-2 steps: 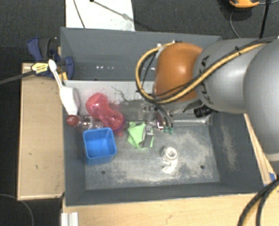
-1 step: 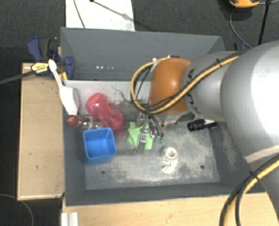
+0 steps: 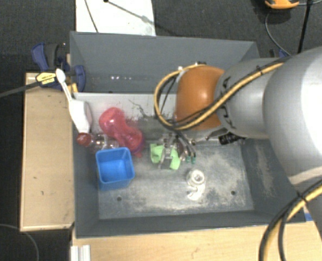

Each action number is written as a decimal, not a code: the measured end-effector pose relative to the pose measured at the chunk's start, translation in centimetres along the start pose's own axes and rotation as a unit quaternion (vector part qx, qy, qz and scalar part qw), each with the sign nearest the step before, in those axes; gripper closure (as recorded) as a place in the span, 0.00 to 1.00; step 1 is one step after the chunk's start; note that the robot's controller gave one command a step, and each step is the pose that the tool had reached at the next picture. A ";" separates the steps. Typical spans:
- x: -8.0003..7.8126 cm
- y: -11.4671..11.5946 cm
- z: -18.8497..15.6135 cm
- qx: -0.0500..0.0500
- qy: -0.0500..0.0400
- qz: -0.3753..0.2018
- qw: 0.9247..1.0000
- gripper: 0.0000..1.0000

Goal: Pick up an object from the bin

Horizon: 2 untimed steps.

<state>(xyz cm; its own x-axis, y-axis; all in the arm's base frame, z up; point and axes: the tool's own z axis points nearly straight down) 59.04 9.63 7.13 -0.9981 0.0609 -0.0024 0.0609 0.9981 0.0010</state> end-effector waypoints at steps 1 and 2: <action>0.0 0.0 0.0 0.000 0.000 0.000 1.000 1.00; 0.1 0.0 -0.4 0.000 0.002 0.000 1.000 1.00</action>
Offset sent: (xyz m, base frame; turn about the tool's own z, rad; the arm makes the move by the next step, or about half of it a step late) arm -0.0001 0.0000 0.1069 0.0000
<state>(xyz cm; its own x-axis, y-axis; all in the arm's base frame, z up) 58.90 9.61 7.53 -0.9981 0.0615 0.0013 0.0615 0.9981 0.0003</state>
